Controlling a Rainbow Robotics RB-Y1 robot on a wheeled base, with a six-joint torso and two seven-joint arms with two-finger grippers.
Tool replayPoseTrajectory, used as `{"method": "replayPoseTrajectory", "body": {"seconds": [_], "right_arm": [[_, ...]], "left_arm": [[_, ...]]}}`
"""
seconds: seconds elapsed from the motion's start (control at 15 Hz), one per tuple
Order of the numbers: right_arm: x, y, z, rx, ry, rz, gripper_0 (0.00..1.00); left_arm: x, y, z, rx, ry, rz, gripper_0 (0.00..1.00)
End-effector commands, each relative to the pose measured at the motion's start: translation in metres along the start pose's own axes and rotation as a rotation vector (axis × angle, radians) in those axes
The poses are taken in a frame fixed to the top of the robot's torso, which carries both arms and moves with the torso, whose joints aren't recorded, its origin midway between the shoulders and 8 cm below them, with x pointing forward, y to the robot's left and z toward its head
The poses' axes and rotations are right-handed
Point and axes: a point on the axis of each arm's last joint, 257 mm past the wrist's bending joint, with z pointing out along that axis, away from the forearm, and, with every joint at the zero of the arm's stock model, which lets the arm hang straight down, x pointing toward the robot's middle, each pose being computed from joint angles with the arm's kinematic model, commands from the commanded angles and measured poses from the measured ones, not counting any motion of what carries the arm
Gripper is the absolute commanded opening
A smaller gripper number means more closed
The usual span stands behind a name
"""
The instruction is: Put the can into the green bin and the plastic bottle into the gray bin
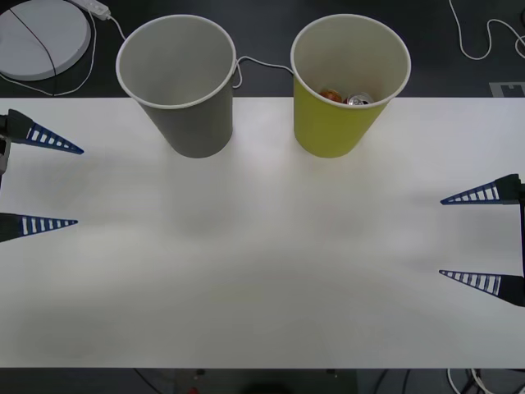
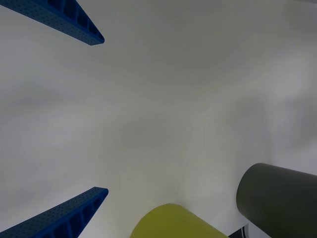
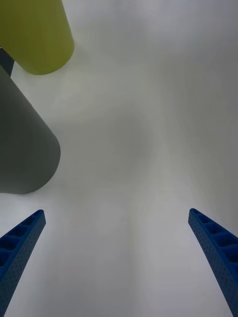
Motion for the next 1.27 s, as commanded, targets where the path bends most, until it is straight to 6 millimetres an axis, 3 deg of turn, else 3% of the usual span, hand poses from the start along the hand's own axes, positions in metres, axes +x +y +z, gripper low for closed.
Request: {"method": "replayPoseTrajectory", "body": {"seconds": [0.07, 1.27], "right_arm": [[0.000, 0.000, 0.000, 0.000, 0.000, 0.000, 1.00], [0.000, 0.000, 0.000, 0.000, 0.000, 0.000, 1.00]], "left_arm": [[0.008, -0.012, 0.002, 0.043, 0.028, -0.006, 1.00], [0.019, -0.019, 0.003, 0.070, 0.072, -0.024, 1.00]]}}
